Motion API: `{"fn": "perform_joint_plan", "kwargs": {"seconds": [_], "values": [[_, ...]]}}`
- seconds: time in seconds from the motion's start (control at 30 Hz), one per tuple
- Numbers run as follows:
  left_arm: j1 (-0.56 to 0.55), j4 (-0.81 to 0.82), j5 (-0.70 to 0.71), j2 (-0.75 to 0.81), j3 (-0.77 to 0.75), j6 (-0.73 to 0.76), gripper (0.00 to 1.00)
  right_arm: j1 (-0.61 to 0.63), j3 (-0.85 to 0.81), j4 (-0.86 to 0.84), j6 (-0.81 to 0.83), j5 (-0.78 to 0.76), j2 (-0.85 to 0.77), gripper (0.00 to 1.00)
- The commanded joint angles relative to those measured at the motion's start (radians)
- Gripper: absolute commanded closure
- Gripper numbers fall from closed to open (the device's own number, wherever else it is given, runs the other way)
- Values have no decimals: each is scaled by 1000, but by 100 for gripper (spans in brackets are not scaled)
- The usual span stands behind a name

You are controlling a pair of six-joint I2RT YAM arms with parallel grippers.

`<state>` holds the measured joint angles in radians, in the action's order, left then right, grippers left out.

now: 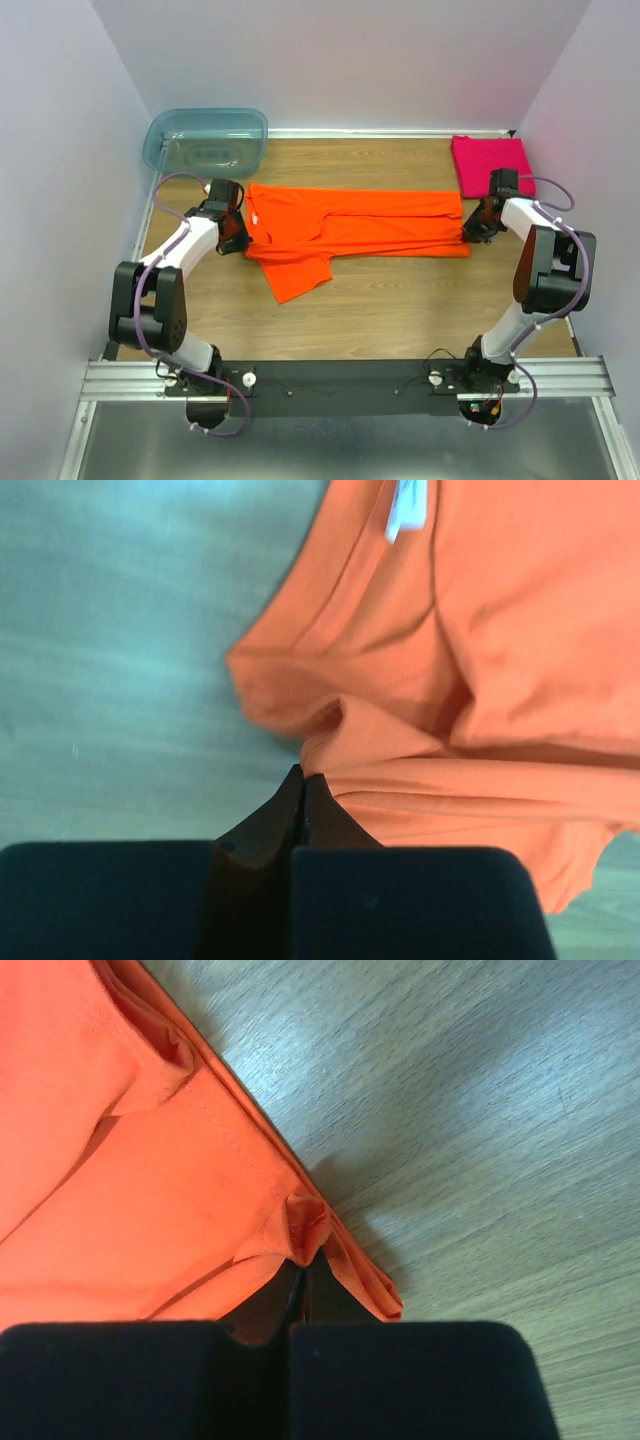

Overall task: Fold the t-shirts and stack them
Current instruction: Fold the tshirt

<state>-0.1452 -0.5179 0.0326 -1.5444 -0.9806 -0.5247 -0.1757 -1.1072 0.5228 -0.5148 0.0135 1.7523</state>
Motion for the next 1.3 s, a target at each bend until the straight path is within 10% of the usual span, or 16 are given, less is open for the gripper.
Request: {"fn": "perform_joint_plan", "kwargs": {"seconds": [0.0, 0.77, 1.27], "values": [[15, -60, -8, 110, 72, -26, 100, -1, 3, -26, 15, -35, -13, 97], [15, -231, -28, 377, 221, -49, 100, -1, 271, 224, 32, 8, -502, 99], [67, -140, 17, 199, 94, 17, 99, 4, 49, 151, 84, 59, -197, 99]]}}
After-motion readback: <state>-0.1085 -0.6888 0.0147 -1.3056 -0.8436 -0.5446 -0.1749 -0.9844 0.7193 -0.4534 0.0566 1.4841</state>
